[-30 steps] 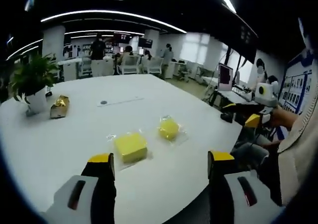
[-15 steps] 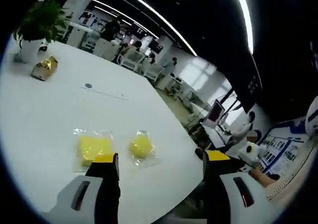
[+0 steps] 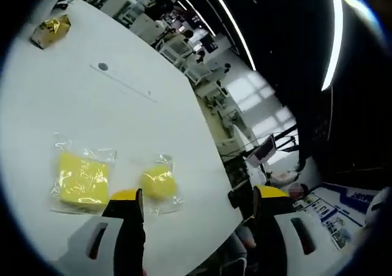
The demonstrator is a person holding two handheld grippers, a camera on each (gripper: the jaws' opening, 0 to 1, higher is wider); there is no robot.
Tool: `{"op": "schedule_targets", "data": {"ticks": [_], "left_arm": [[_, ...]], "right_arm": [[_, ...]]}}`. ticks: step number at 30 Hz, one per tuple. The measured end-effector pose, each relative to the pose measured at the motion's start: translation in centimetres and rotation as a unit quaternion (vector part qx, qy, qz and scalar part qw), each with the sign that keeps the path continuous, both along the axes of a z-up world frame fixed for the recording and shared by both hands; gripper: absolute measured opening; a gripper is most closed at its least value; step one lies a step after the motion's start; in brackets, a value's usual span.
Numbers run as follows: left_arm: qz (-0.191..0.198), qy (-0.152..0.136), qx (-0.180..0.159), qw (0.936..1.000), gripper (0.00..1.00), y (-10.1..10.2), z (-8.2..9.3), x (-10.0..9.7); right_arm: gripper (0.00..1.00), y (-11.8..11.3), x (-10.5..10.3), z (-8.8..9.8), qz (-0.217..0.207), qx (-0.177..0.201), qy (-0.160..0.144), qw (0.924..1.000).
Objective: Compare the silicone blocks by pressing each to a similar depth, holding the contact briefly, and releasing to observe deformation and rebound differences across the visible hardness samples.
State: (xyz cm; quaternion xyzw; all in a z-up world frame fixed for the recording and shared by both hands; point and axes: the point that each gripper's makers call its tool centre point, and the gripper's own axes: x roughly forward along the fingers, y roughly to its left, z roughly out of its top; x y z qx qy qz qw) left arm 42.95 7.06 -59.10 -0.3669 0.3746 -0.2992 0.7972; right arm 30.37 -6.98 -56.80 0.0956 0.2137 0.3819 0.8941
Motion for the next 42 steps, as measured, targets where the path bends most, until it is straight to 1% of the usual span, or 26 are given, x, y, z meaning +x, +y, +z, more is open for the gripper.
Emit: {"op": "schedule_targets", "data": {"ticks": [1,2,4,6,7,9,10,11,13,14,17,19,21,24,27,30,33,34,35,37,38,39,40,41,42], "left_arm": [[-0.001,0.016,0.010,0.9998,0.72,-0.1,-1.0,0.4],[-0.002,0.017,0.014,0.9998,0.72,-0.3,-1.4,0.8],[-0.013,0.024,0.034,0.9991,0.71,-0.7,-2.5,1.4],[-0.013,0.030,0.036,0.9988,0.72,-1.2,-3.4,2.2],[-0.013,0.039,0.043,0.9982,0.72,-1.3,-3.9,2.4],[-0.016,0.039,0.047,0.9980,0.71,-1.8,-4.7,3.3],[-0.018,0.047,0.049,0.9976,0.71,-2.1,-5.1,3.5],[-0.016,0.052,0.048,0.9974,0.71,-2.3,-5.4,3.8],[-0.011,0.073,0.047,0.9962,0.72,-2.6,-6.6,4.4],[-0.009,0.078,0.046,0.9959,0.72,-2.8,-7.3,4.9],[0.001,0.110,0.047,0.9929,0.71,-3.0,-9.0,5.7],[0.016,0.131,0.037,0.9905,0.70,-3.0,-9.9,6.3],[0.023,0.145,0.022,0.9889,0.68,-3.2,-10.4,6.8],[0.033,0.161,0.020,0.9862,0.65,-3.2,-11.5,7.4],[0.035,0.172,0.011,0.9845,0.60,-3.5,-12.1,7.8],[0.032,0.180,0.007,0.9831,0.50,-3.9,-12.6,7.9],[0.030,0.197,-0.001,0.9799,0.40,-4.5,-13.3,7.8],[0.029,0.200,-0.001,0.9794,0.36,-4.6,-13.5,7.9],[0.029,0.209,-0.006,0.9775,0.33,-4.8,-13.7,7.8],[0.032,0.209,-0.005,0.9774,0.27,-4.8,-13.9,7.9],[0.035,0.213,-0.002,0.9764,0.24,-4.8,-14.1,8.0],[0.041,0.216,0.004,0.9756,0.21,-4.5,-14.3,8.0],[0.043,0.218,0.012,0.9749,0.14,-4.3,-14.5,7.9],[0.053,0.207,0.014,0.9768,0.09,-4.0,-14.5,8.3],[0.058,0.209,0.005,0.9761,0.06,-4.0,-14.3,8.4]], "right_arm": [[0.62,-0.2,0.2,0.0,-0.002,-0.001,-0.001,1.0000],[0.62,-0.3,0.3,0.0,-0.003,-0.001,-0.001,1.0000],[0.62,-0.9,0.6,-0.1,-0.007,-0.003,0.003,1.0000],[0.62,-1.3,0.8,-0.2,-0.011,-0.004,0.004,0.9999],[0.62,-1.5,0.9,-0.3,-0.012,-0.005,0.006,0.9999],[0.62,-2.0,0.8,-0.7,-0.015,-0.006,0.013,0.9998],[0.62,-2.1,0.8,-0.8,-0.016,-0.006,0.014,0.9998],[0.62,-2.2,0.8,-1.1,-0.018,-0.006,0.019,0.9996],[0.62,-2.3,0.8,-1.4,-0.020,-0.008,0.024,0.9995],[0.61,-2.5,0.9,-1.7,-0.022,-0.009,0.028,0.9993],[0.61,-2.7,1.1,-2.1,-0.029,-0.005,0.037,0.9989],[0.60,-2.8,1.4,-2.2,-0.036,-0.001,0.038,0.9986],[0.60,-2.9,1.5,-2.4,-0.040,-0.001,0.041,0.9984],[0.60,-3.0,1.7,-2.7,-0.045,0.001,0.048,0.9978],[0.59,-3.1,1.5,-3.0,-0.046,0.001,0.052,0.9976],[0.59,-3.3,1.5,-3.5,-0.047,0.001,0.059,0.9971],[0.58,-3.6,1.7,-3.8,-0.051,0.001,0.064,0.9966],[0.58,-3.7,1.8,-3.9,-0.053,0.001,0.065,0.9965],[0.58,-3.7,1.8,-3.9,-0.054,0.002,0.066,0.9963],[0.58,-3.7,1.9,-3.8,-0.054,0.003,0.066,0.9963],[0.58,-3.7,2.0,-3.9,-0.054,0.003,0.067,0.9963],[0.58,-3.7,2.0,-4.0,-0.053,0.003,0.067,0.9963],[0.58,-3.7,2.0,-4.0,-0.053,0.003,0.068,0.9963],[0.58,-3.6,2.0,-4.1,-0.053,0.004,0.069,0.9962],[0.58,-3.6,2.0,-4.1,-0.052,0.004,0.071,0.9961]]}}
